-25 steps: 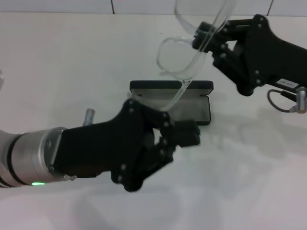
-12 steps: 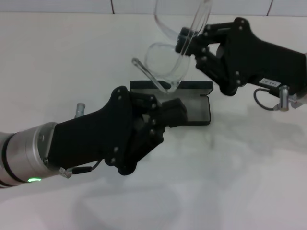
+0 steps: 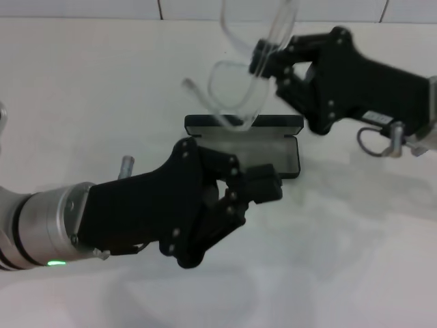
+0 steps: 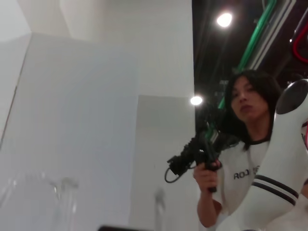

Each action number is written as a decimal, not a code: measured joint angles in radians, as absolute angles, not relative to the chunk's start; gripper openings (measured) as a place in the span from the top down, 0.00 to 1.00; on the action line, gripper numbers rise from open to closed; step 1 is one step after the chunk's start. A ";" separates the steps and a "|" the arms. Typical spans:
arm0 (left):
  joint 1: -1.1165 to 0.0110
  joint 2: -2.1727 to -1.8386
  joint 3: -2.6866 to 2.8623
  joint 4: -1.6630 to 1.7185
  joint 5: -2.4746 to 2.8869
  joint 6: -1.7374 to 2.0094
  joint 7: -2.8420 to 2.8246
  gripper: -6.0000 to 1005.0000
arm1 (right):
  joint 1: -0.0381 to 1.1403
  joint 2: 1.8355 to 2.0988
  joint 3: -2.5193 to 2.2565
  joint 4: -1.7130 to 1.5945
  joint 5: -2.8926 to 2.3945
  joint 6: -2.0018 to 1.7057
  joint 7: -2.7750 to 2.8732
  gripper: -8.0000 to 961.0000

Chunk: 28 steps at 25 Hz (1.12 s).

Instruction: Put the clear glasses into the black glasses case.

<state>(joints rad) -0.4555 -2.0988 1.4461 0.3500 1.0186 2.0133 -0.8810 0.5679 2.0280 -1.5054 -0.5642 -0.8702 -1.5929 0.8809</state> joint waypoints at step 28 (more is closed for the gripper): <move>-0.458 -2.095 1.439 0.291 0.953 1.948 -0.890 0.94 | 0.600 2.028 -1.699 -0.614 -0.899 -1.449 0.870 0.92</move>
<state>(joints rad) -0.4579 -2.0954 1.4388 0.2911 0.9528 1.9484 -0.8898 0.6002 2.0279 -1.6990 -0.6136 -0.8989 -1.4489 0.8698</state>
